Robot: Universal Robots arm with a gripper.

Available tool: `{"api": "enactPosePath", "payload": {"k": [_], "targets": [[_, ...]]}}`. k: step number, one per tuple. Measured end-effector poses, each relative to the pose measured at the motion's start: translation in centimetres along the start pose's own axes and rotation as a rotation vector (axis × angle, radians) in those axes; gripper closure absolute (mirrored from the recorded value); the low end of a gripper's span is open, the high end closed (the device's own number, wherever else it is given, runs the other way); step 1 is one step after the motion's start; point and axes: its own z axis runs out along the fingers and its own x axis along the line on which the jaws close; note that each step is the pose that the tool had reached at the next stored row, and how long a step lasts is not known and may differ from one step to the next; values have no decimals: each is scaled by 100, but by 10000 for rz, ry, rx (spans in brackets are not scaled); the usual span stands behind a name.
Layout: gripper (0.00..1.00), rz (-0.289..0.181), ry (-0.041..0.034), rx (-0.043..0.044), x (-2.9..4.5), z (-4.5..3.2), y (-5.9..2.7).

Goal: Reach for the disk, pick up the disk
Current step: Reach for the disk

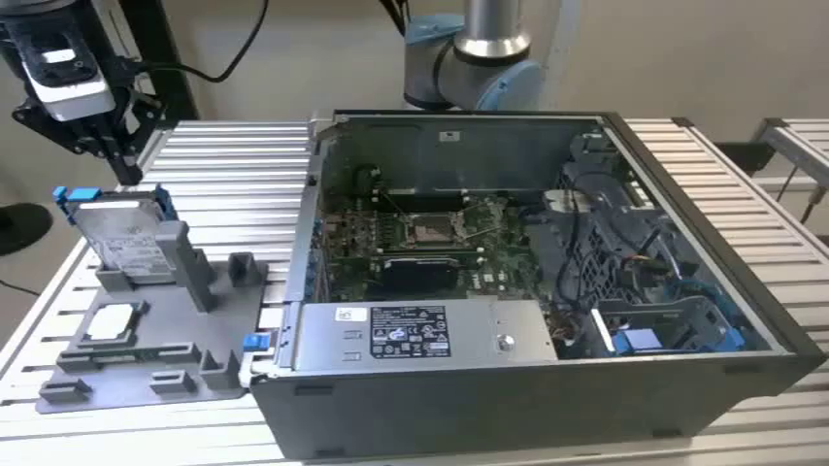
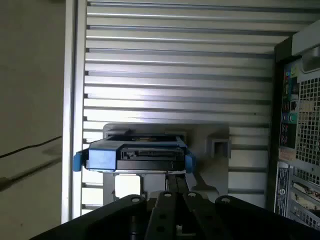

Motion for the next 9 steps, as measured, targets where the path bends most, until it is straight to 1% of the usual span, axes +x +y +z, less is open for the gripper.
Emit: {"api": "enactPosePath", "payload": {"k": [9], "targets": [[100,0,0,0,0,0,0]]}}
